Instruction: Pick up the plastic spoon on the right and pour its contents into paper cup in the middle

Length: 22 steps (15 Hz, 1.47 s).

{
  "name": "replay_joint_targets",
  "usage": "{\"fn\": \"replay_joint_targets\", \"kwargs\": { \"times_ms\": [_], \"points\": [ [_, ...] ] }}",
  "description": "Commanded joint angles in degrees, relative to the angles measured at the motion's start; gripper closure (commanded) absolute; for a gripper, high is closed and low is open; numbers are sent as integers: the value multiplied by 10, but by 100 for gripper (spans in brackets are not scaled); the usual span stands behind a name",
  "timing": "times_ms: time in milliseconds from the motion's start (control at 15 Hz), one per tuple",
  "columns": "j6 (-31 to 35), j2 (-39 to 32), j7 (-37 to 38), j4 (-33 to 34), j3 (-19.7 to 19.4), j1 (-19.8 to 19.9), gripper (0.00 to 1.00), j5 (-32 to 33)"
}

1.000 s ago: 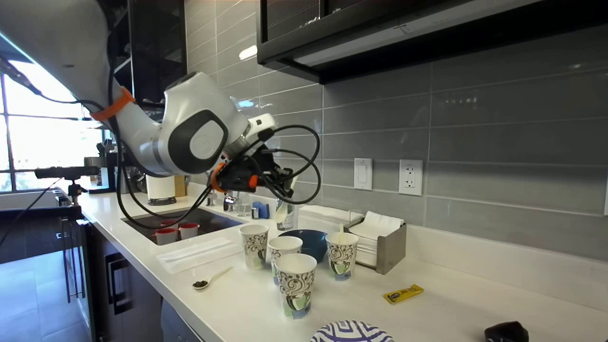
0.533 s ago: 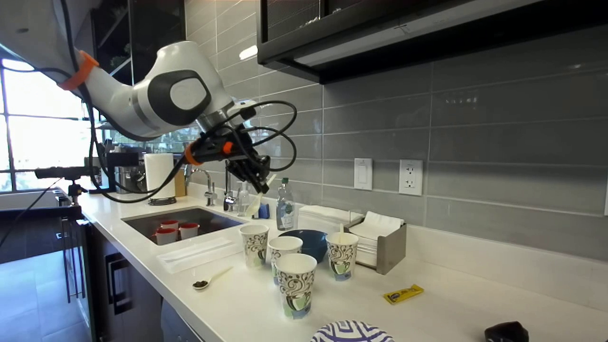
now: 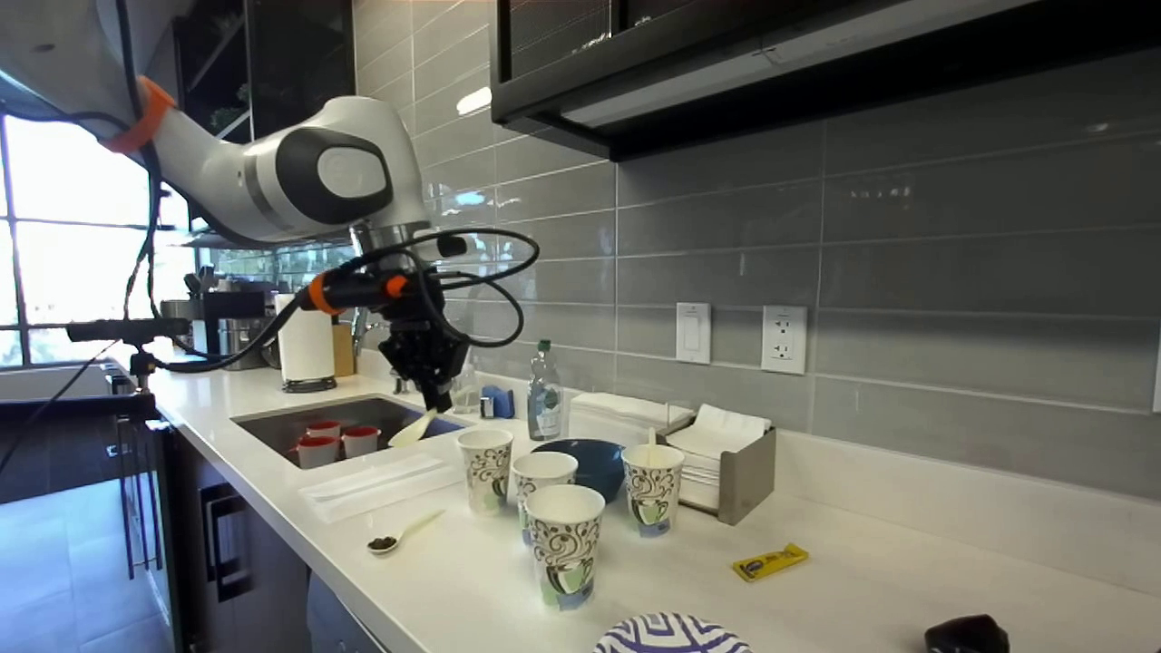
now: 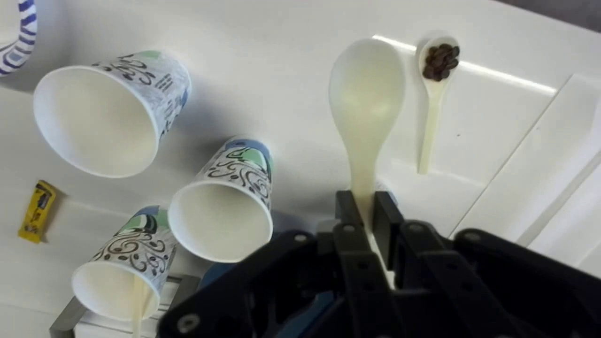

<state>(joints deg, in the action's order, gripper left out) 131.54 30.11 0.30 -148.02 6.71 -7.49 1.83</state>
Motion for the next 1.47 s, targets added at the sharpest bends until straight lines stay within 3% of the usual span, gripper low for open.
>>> {"fn": "replay_joint_targets", "kwargs": {
  "times_ms": [0, 267, 333, 667, 733, 1400],
  "points": [
    [34, -46, -27, -5, -8, -11, 97, -11],
    [64, -101, -56, -8, -14, -16, 97, -19],
    [48, -73, -31, -11, -2, -6, 87, -3],
    [59, -101, -42, -10, -6, -7, 87, -5],
    [59, -101, -42, -10, -6, -8, 97, -5],
    [113, -216, -51, -15, -1, -12, 97, -10]
  ]
}}
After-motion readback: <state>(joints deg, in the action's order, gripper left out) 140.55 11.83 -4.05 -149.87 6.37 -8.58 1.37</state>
